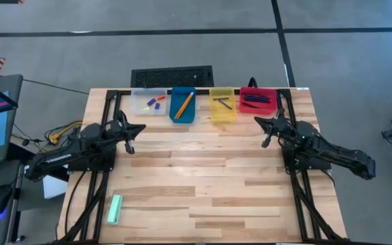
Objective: Sort crayons/erasers/pens/pencils in bins
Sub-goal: Return to Home Position
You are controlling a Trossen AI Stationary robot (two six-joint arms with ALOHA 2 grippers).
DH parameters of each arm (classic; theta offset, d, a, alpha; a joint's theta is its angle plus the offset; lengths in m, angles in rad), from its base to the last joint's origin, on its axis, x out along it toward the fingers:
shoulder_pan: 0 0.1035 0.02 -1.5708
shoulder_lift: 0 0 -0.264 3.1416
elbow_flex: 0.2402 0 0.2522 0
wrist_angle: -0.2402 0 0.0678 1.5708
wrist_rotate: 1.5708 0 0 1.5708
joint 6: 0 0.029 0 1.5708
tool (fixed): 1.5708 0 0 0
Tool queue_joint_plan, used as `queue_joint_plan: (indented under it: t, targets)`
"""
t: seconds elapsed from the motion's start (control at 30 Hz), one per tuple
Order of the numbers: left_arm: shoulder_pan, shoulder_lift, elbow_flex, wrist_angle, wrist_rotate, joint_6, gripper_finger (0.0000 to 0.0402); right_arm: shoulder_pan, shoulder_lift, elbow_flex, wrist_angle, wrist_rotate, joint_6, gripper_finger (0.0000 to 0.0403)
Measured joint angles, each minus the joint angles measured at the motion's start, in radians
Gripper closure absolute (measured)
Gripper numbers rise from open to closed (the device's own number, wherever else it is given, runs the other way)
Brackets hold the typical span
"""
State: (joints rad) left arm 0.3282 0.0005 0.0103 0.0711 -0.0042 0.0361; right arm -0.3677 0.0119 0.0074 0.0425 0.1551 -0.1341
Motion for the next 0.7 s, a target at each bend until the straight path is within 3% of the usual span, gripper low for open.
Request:
queue_joint_plan:
  t: [0.43, 0.7]
  targets:
    - [-0.004, 0.008, -0.002, -0.042, -0.037, 0.006, 0.0401, -0.001, 0.053, -0.001, -0.002, 0.0, -0.029, 0.0391]
    - [-0.003, 0.011, 0.002, -0.047, -0.081, 0.008, 0.0401, 0.001, 0.055, -0.002, -0.002, 0.0, 0.088, 0.039]
